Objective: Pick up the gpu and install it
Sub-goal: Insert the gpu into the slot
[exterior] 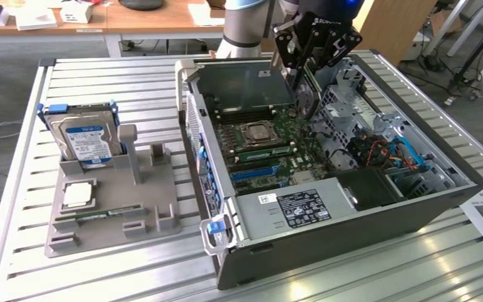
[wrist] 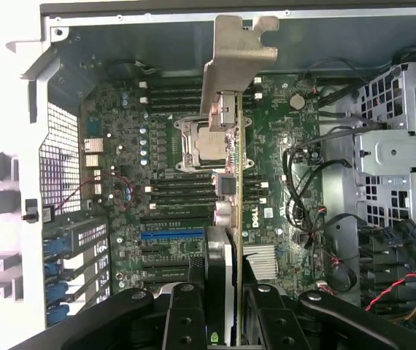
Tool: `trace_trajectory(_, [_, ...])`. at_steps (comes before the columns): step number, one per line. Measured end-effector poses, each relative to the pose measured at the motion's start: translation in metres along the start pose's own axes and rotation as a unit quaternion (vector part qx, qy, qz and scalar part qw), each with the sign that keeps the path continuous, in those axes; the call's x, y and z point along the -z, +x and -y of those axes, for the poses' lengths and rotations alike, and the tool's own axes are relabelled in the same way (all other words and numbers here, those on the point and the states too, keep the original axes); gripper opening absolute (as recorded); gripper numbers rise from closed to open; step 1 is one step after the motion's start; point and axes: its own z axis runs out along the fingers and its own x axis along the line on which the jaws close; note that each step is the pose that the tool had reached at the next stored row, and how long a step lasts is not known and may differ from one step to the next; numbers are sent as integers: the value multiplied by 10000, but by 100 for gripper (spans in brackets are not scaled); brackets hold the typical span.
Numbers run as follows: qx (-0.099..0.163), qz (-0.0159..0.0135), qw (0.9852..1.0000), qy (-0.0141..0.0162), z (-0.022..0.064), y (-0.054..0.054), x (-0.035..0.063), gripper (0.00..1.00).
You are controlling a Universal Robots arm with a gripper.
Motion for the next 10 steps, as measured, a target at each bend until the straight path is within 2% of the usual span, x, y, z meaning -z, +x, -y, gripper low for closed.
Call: trace_trajectory(10, [66,-6,10000,0,0,0,0,28])
